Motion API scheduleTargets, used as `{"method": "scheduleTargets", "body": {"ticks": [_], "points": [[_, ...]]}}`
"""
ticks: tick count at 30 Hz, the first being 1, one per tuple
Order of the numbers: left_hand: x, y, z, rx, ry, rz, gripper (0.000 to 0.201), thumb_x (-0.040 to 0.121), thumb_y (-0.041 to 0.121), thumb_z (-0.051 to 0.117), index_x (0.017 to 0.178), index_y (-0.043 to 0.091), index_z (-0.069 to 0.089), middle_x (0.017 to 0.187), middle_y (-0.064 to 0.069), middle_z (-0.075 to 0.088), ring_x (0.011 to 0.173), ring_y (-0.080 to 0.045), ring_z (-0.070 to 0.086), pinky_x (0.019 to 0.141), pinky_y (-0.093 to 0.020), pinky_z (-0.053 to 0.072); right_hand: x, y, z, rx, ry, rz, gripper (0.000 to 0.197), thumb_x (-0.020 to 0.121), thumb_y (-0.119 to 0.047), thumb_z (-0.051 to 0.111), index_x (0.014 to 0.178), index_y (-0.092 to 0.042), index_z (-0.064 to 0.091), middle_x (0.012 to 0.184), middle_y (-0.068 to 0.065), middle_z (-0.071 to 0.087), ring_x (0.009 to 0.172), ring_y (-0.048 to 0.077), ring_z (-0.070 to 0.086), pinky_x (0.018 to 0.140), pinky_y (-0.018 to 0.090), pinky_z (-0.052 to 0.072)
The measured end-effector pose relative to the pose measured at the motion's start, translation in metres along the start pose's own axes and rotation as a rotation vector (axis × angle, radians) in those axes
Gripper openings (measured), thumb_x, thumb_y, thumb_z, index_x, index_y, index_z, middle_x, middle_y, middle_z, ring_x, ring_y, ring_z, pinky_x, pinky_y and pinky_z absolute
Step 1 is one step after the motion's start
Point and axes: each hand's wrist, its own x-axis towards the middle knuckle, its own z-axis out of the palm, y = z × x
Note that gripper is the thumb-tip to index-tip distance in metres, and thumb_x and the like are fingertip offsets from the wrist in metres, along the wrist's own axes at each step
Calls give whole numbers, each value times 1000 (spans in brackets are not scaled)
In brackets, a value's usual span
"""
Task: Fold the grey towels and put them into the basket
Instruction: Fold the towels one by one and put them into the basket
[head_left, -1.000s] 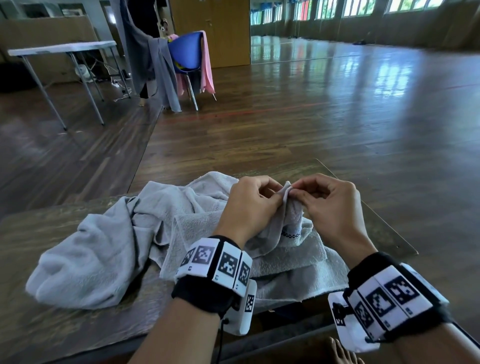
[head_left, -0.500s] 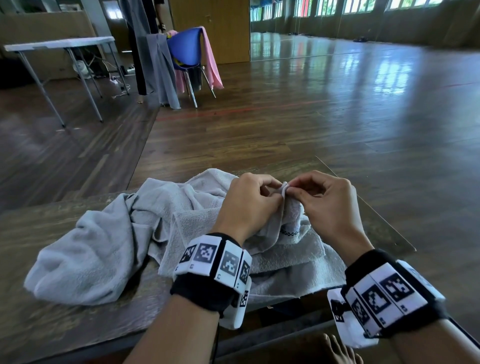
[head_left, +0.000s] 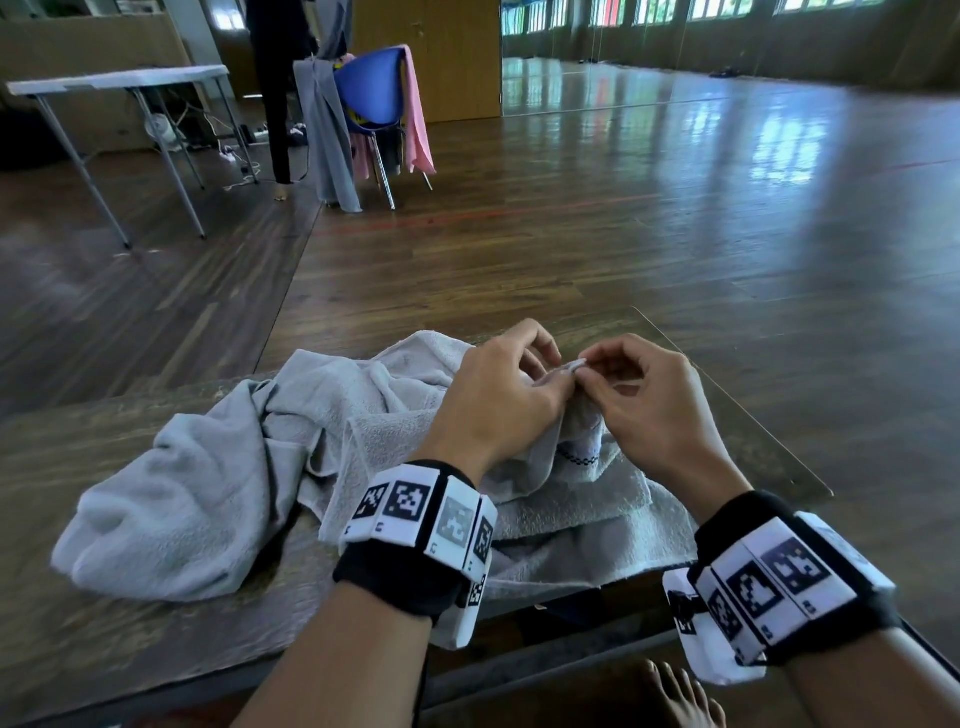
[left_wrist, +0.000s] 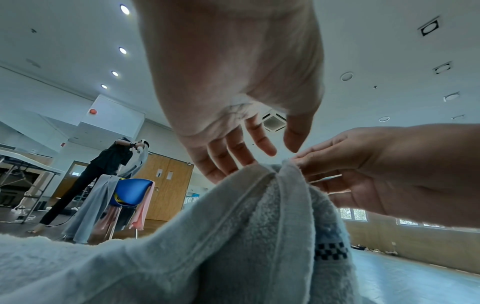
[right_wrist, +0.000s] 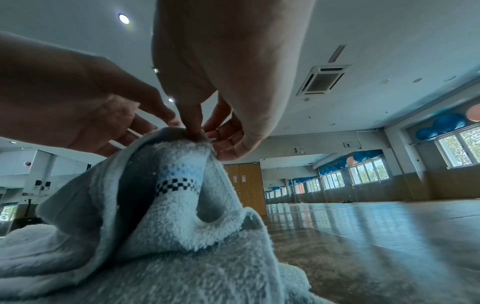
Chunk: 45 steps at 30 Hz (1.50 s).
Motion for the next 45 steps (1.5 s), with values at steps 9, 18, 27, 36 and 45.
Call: {"method": "scheduleTargets", "body": {"ticks": [9,18,27,36,45], "points": [[-2,-4,-2,88,-9,40,19,86,39,69,83,21,75,73,8,70,67,-2,59,64,-22,48,0,0,1,51,-68,-11,8,89,-15,77,95,-19,74,86,-12,75,83,4,70,79,26,59],[-4,-17,-15,350,-80,-33,11,72,33,72,78,26,77,69,4,70,71,-17,65,68,-38,56,6,6,-8,22,4,-53,13,85,-11,79,92,-22,79,82,-12,76,78,2,70,73,13,53],[-16,-47,-66,385,-33,-75,11,80,24,70,77,20,80,74,0,73,75,-20,65,73,-41,54,15,21,-28,1,102,-36,23,86,-11,79,83,-33,73,78,-17,70,65,-10,61,65,3,44],[-40,-70,-61,481,22,147,18,98,33,45,84,22,41,77,11,50,69,-20,52,65,-35,37,10,19,-26,-16,93,-17,26,86,-13,79,77,-36,71,80,-10,71,63,-9,59,63,3,44],[-35,-75,-94,799,-168,391,37,97,50,47,102,14,56,97,-3,65,72,-33,62,60,-47,52,9,18,-23,-46,99,16,21,85,-19,80,76,-36,72,70,-16,68,53,-8,57,54,1,40]]}}
